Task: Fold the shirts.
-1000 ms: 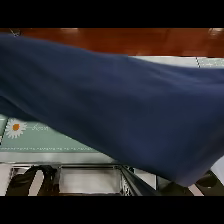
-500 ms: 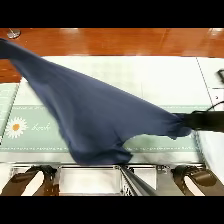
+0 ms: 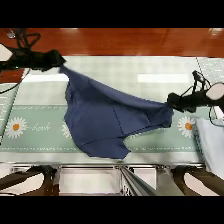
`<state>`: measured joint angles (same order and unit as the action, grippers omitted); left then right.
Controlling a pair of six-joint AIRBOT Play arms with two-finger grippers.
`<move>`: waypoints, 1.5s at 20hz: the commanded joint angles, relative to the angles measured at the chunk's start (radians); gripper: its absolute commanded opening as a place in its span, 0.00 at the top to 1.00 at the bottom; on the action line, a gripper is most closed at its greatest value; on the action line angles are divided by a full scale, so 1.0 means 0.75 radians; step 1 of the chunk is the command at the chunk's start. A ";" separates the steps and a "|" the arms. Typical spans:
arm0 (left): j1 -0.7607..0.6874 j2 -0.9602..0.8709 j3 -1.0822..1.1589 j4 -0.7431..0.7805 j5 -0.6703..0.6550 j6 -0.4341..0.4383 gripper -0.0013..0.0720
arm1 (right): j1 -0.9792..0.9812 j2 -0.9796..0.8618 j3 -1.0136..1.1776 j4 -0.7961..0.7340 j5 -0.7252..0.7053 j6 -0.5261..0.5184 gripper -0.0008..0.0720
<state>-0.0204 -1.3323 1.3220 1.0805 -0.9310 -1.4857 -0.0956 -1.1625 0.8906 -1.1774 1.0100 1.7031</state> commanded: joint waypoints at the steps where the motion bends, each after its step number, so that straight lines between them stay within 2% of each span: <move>1: 0.040 -0.055 0.004 -0.010 -0.288 0.049 0.02 | -0.161 -0.207 0.200 0.356 0.087 -0.258 0.12; 2: 0.086 -0.055 -0.002 0.026 -0.409 0.115 0.02 | -0.209 -0.209 0.246 0.337 0.159 -0.275 0.12; 4: 0.210 -0.031 -0.087 0.092 -0.570 0.089 0.02 | -0.311 -0.169 0.259 0.183 0.296 -0.282 0.12; 6: 0.310 0.078 -0.325 0.017 -0.605 0.094 0.02 | -0.375 -0.093 0.151 -0.033 0.370 -0.248 0.12; 7: 0.333 0.159 -0.489 0.001 -0.576 0.090 0.02 | -0.392 -0.045 0.058 -0.060 0.352 -0.238 0.13; 11: 0.350 0.431 -1.014 -0.047 -0.501 0.065 0.02 | -0.396 0.171 -0.308 0.156 0.153 -0.319 0.13; 14: 0.345 0.514 -1.238 -0.187 -0.470 0.071 0.02 | -0.397 0.226 -0.398 0.278 0.131 -0.398 0.13; 17: 0.232 0.506 -1.358 -0.291 -0.423 0.118 0.02 | -0.397 0.225 -0.398 0.270 0.133 -0.398 0.13; 23: -0.198 0.503 -1.399 -0.556 0.024 0.114 0.03 | -0.397 0.225 -0.398 0.262 0.128 -0.391 0.13; 24: -0.243 0.503 -1.397 -0.569 0.069 0.115 0.15 | -0.397 0.225 -0.398 0.249 0.120 -0.385 0.13; 25: -0.269 0.503 -1.392 -0.569 0.086 0.118 0.69 | -0.397 0.225 -0.398 0.218 0.110 -0.367 0.13; 26: -0.271 0.503 -1.381 -0.570 0.090 0.143 0.94 | -0.397 0.221 -0.398 0.189 0.103 -0.346 0.13; 28: -0.259 0.503 -1.347 -0.569 0.090 0.200 0.95 | -0.396 0.187 -0.398 0.186 0.102 -0.341 0.13; 30: -0.245 0.503 -1.303 -0.569 0.090 0.202 0.95 | -0.385 0.125 -0.398 0.222 0.104 -0.356 0.13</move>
<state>-0.1932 -0.9558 0.3134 0.6727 -0.8936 -1.3594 -0.3908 -1.0275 0.5922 -1.0195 1.0920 1.4338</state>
